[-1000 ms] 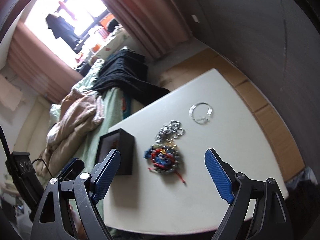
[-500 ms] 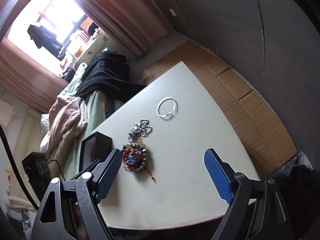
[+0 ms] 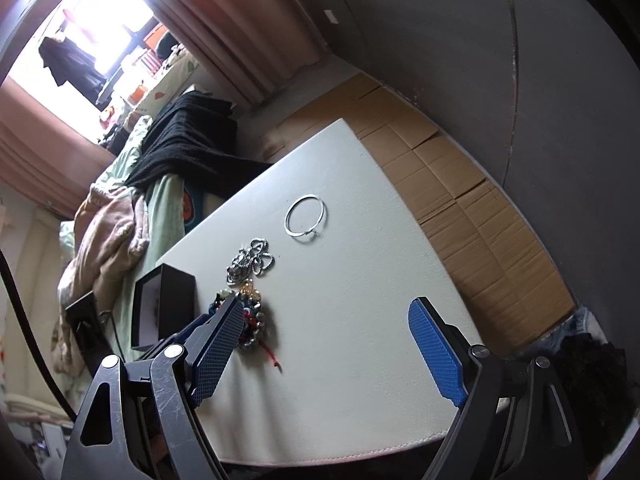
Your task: Organize jewelry
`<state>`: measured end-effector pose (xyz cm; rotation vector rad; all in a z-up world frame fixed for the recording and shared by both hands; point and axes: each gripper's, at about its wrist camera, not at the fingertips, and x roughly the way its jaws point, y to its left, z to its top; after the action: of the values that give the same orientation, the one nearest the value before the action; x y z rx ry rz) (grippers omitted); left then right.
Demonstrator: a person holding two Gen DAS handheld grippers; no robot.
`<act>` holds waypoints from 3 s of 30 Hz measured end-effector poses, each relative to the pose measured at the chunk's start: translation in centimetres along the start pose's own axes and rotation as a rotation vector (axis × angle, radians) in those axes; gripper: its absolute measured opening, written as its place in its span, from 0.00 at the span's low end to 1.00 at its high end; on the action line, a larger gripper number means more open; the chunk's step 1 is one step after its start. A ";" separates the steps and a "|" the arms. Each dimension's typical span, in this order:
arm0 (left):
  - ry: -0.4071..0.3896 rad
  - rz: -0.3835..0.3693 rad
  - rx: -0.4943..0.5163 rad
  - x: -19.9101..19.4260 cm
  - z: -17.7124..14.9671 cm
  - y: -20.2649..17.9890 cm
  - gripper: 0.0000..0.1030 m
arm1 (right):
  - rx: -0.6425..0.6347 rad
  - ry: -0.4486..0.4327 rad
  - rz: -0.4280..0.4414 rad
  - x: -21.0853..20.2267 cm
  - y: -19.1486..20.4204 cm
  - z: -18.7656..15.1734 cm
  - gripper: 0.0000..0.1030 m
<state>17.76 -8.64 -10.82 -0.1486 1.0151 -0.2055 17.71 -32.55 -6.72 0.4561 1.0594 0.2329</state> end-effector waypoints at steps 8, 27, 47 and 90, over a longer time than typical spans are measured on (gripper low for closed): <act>-0.079 -0.074 -0.023 -2.9 0.4 0.6 0.03 | -0.025 0.035 0.033 1.4 1.0 -0.6 0.82; -0.223 -0.163 -0.070 -9.1 1.7 3.2 0.03 | -0.057 0.139 0.101 7.7 4.1 -1.6 0.23; -0.279 -0.149 -0.141 -11.3 1.9 7.3 0.03 | -0.300 0.163 -0.091 12.1 8.9 -2.5 0.11; -0.340 0.012 -0.345 -13.0 1.8 15.3 0.77 | -0.310 -0.074 0.505 5.0 17.6 -2.1 0.10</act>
<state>14.22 9.32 -2.45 -0.4748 0.7044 0.0098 18.81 -14.51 -3.31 0.4411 0.8030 0.8106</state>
